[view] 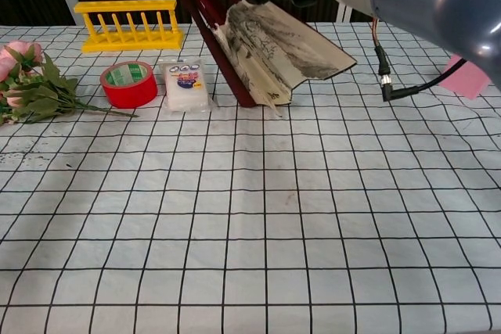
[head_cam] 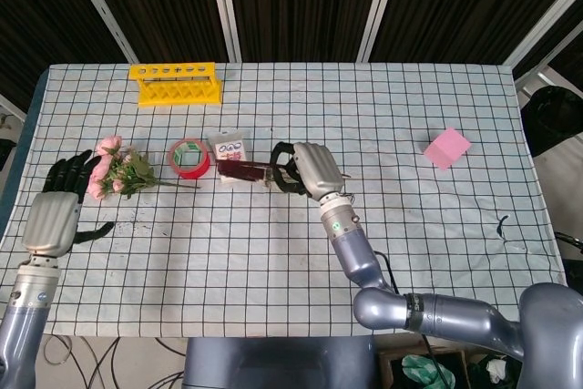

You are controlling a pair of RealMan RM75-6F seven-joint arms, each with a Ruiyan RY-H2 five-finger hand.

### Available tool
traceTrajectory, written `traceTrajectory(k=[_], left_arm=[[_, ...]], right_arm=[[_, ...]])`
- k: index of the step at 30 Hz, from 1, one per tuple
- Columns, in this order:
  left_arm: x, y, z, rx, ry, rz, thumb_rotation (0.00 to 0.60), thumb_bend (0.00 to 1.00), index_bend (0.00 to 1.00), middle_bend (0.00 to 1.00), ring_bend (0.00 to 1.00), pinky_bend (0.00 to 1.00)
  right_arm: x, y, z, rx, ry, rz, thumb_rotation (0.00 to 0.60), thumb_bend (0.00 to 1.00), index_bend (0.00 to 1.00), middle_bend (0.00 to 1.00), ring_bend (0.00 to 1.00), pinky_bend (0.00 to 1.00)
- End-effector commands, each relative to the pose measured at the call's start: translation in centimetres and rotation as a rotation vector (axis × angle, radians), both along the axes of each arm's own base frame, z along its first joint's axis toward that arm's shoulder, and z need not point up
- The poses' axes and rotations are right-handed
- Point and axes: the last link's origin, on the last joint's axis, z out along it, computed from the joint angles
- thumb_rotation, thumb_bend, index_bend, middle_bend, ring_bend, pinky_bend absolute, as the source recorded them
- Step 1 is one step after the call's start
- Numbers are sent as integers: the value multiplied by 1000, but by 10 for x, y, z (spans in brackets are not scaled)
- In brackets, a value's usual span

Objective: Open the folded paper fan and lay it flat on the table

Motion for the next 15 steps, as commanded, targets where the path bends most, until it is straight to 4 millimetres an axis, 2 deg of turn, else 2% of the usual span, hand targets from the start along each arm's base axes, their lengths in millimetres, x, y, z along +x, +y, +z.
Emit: traceTrajectory(k=[1, 8, 15], left_arm=[[21, 16, -6, -14, -4, -35, 600, 33, 50, 0, 0, 0], [43, 37, -22, -42, -22, -56, 600, 51, 84, 0, 0, 0], [55, 54, -43, -65, -56, -51, 600, 175, 202, 0, 0, 0]], right_arm=[[9, -2, 9, -11, -12, -1, 600, 644, 911, 1000, 1000, 932], [26, -6, 25, -22, -40, -5, 600, 645, 912, 1000, 1000, 932], [38, -4, 34, -12, -61, -14, 600, 648, 918, 1000, 1000, 932]])
